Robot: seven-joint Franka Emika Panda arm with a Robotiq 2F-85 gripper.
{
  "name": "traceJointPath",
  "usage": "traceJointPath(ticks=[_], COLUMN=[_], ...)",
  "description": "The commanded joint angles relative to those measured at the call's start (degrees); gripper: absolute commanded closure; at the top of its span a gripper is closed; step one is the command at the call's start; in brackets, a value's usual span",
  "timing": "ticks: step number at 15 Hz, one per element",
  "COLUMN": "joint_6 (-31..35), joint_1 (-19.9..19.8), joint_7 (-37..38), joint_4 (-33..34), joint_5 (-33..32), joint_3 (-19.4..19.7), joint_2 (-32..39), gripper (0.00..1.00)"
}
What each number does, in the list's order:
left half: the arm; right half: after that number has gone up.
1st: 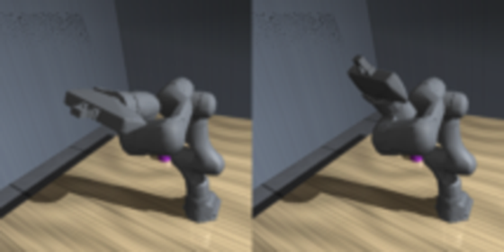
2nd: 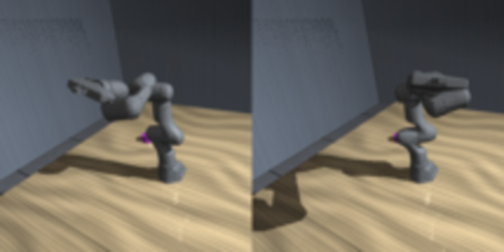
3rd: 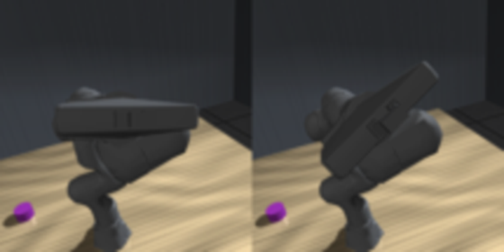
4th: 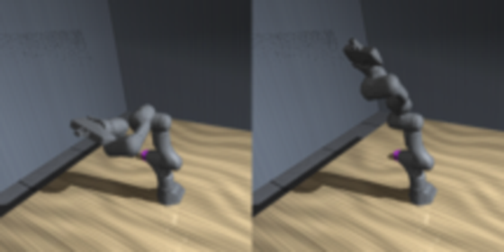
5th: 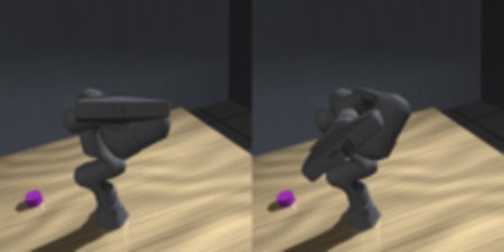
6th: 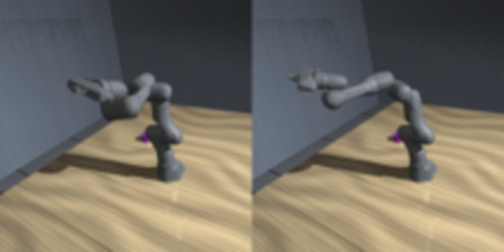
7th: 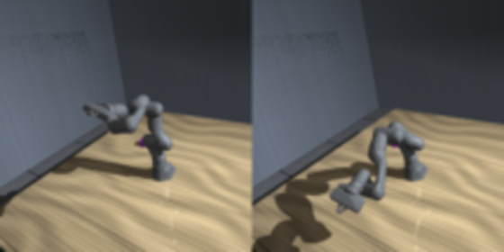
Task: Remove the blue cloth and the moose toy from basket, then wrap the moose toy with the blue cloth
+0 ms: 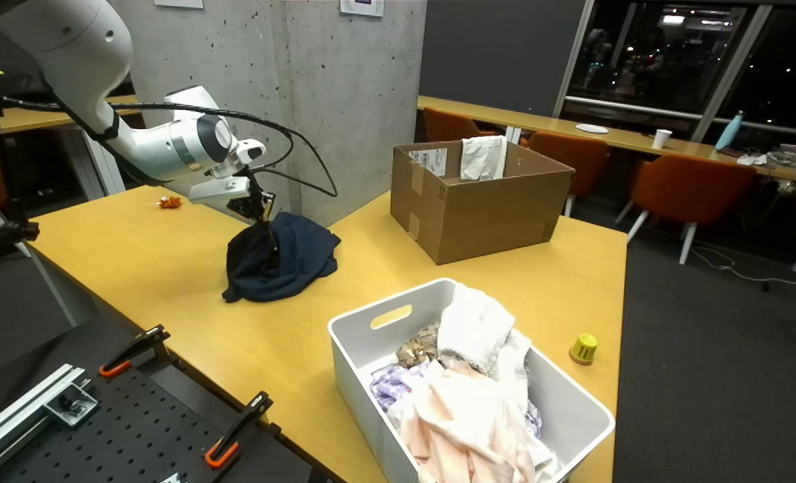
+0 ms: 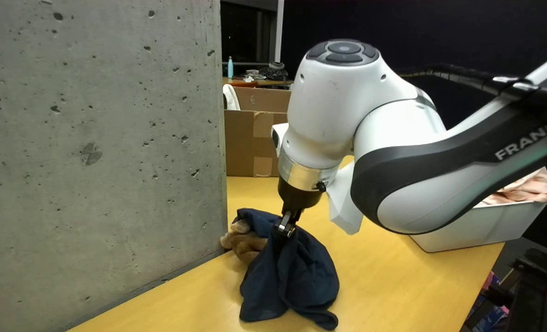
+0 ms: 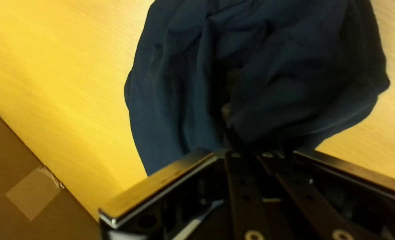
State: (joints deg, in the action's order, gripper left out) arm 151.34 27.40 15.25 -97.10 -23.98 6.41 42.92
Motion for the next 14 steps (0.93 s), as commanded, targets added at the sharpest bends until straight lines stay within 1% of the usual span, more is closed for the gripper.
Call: traceJointPath(ticks=[1, 6, 7, 8, 13, 14], joint_6=[-3.3, -4.0, -4.1, -4.1, -4.0, -3.6], joint_1=[0.8, 0.9, 1.0, 1.0, 2.0, 2.2], joint_7=[4.3, 8.0, 8.5, 8.9, 11.7, 12.1], joint_4=[2.7, 3.8, 3.7, 3.8, 0.7, 0.0], joint_5=[0.6, 0.9, 0.9, 1.0, 0.0, -0.2], joint_3=[1.0, 1.4, 1.5, 1.6, 3.6, 4.0], joint_2=[3.0, 5.9, 6.1, 6.2, 3.3, 2.7], gripper=[0.99, 0.99, 0.71, 0.7, 0.36, 0.27])
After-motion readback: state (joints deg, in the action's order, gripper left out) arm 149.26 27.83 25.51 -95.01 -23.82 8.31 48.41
